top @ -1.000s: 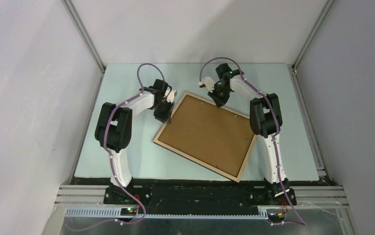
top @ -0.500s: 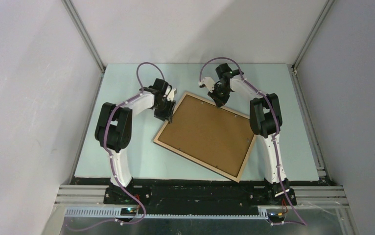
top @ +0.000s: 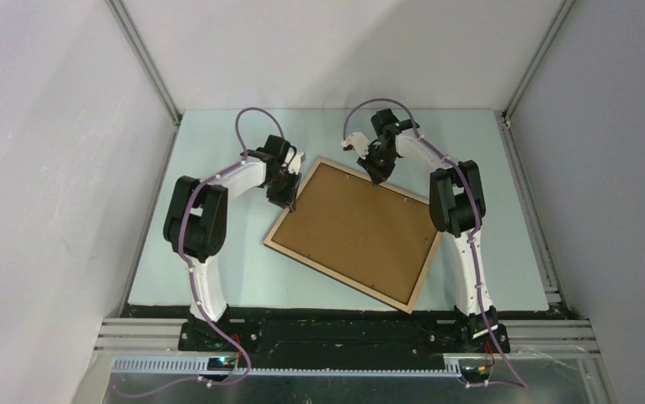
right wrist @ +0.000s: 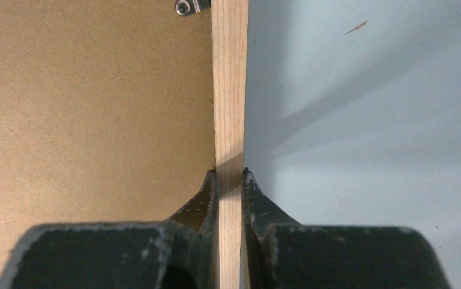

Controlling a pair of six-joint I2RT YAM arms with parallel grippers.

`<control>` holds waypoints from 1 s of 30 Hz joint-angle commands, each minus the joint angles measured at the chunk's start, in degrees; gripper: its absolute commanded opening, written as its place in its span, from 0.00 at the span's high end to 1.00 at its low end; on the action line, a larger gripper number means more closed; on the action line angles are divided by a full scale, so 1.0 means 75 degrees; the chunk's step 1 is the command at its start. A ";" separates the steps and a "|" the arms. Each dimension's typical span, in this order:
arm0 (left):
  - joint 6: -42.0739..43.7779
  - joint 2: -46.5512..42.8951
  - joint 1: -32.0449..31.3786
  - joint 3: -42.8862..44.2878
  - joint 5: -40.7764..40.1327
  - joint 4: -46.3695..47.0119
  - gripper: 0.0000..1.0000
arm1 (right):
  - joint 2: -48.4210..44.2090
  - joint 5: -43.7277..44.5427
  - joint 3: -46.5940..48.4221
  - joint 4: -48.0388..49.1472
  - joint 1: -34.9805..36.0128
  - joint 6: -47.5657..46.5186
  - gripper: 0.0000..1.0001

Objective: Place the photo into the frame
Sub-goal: Install the photo frame at the center of the board.

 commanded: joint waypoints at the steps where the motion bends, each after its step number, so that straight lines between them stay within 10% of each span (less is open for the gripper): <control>1: 0.0069 -0.0116 0.0191 -0.0074 -0.0605 0.0207 0.71 | 0.0315 -0.0029 -0.0353 0.0106 0.0270 0.0075 1.00; 10: 0.0062 -0.0157 0.0462 -0.0272 -0.0442 0.0197 0.86 | 0.0326 -0.0005 -0.0371 0.0108 0.0274 0.0070 1.00; 17: 0.0196 -0.0398 0.0524 -0.0351 0.0021 0.0186 0.60 | 0.0339 0.0018 -0.0390 0.0119 0.0274 0.0058 1.00; 30: 0.0234 -0.0422 0.0518 -0.0340 0.0130 0.0176 0.50 | 0.0336 0.0031 -0.0393 0.0119 0.0286 0.0058 1.00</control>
